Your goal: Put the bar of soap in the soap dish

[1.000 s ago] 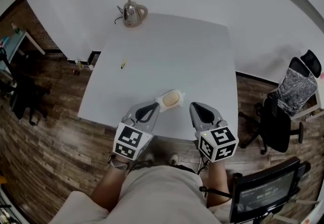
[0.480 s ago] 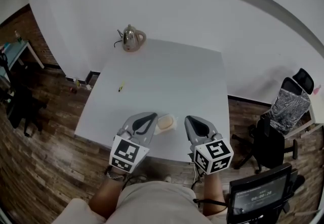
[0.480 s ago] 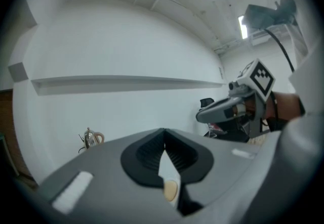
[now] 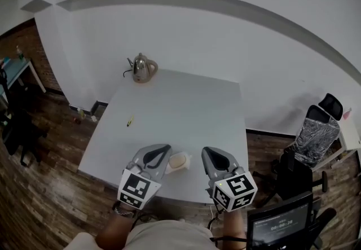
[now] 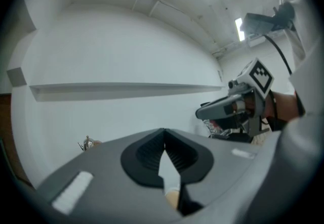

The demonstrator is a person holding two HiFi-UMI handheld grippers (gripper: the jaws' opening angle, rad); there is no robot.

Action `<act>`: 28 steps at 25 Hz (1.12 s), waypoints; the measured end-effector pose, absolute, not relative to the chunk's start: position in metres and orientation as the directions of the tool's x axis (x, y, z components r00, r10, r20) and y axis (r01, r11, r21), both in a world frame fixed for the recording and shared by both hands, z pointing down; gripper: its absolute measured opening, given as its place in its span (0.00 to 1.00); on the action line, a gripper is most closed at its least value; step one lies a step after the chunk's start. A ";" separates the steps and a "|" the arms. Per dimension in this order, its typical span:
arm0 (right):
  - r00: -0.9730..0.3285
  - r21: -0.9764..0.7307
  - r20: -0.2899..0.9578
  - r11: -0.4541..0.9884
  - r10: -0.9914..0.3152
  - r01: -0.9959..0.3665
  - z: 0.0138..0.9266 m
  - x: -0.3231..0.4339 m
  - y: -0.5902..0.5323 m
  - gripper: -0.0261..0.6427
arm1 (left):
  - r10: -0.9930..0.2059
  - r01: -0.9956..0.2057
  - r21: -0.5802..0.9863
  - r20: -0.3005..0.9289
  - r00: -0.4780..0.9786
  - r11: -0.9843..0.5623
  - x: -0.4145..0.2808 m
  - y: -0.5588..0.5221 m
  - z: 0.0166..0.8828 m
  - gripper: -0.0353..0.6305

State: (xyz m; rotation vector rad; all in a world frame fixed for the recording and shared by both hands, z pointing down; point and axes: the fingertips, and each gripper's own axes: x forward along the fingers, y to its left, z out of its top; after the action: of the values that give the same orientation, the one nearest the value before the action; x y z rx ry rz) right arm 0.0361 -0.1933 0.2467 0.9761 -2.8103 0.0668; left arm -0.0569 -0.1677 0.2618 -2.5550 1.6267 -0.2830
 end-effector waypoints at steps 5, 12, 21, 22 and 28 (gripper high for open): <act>-0.778 -0.015 0.127 0.783 -0.616 -0.622 0.232 0.040 -0.195 0.04 | -0.908 -0.884 -0.211 0.083 0.410 -0.418 -0.058 -0.169 0.252 0.06; -0.784 0.018 0.122 0.791 -0.609 -0.612 0.227 0.038 -0.193 0.04 | -0.918 -0.890 -0.231 0.056 0.392 -0.394 -0.067 -0.171 0.239 0.06; -0.792 0.033 0.126 0.801 -0.597 -0.598 0.227 0.034 -0.192 0.04 | -0.913 -0.883 -0.237 0.051 0.405 -0.405 -0.062 -0.172 0.237 0.06; -0.792 0.033 0.126 0.801 -0.597 -0.598 0.227 0.034 -0.192 0.04 | -0.913 -0.883 -0.235 0.052 0.406 -0.406 -0.062 -0.173 0.237 0.06; -0.787 0.027 0.126 0.795 -0.605 -0.606 0.227 0.034 -0.195 0.04 | -0.911 -0.883 -0.229 0.057 0.409 -0.410 -0.062 -0.175 0.239 0.06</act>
State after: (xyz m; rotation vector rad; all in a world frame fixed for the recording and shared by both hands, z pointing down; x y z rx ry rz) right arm 0.0343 -0.1948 0.2270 0.9674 -2.8540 0.0226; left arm -0.0624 -0.1748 0.2394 -2.4955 1.6042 -0.2583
